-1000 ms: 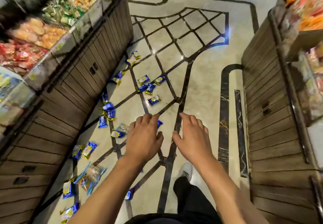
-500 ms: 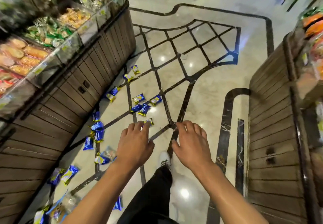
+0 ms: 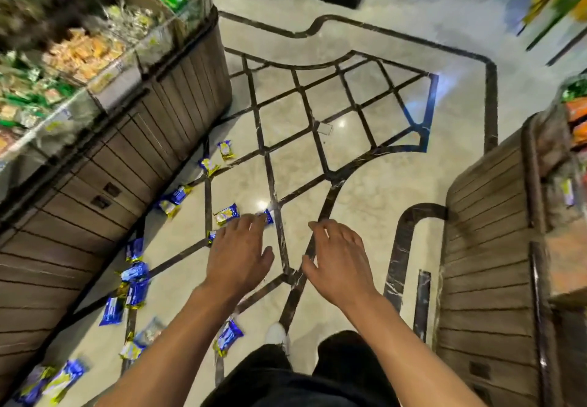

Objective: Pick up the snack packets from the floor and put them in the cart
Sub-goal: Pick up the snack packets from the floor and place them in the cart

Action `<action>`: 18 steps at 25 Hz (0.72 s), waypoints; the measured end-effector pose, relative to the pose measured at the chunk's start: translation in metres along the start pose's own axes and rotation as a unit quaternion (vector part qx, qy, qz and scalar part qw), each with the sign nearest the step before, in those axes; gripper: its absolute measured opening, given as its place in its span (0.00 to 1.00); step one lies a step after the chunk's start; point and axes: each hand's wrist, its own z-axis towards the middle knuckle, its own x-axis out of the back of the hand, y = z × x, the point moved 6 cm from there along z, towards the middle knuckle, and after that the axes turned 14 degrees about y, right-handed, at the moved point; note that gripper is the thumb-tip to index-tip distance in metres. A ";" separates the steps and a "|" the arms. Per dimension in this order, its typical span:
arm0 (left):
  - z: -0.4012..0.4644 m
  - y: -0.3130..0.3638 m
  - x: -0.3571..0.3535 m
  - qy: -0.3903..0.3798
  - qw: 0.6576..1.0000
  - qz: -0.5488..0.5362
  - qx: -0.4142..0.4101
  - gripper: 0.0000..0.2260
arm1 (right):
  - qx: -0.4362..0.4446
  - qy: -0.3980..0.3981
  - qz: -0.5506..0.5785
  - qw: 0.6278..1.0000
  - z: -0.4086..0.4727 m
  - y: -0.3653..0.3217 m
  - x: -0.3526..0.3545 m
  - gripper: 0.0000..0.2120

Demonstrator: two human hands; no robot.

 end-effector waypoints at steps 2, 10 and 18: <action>0.042 0.008 -0.004 -0.001 1.000 0.008 0.015 0.29 | 0.010 0.000 0.005 1.000 0.044 0.017 -0.001 0.27; 0.196 0.059 -0.044 0.019 0.994 0.030 0.107 0.27 | 0.089 -0.008 0.046 0.995 0.222 0.106 -0.028 0.26; 0.319 0.098 -0.050 0.046 0.972 0.031 0.230 0.27 | 0.200 -0.041 0.061 0.977 0.394 0.163 -0.025 0.26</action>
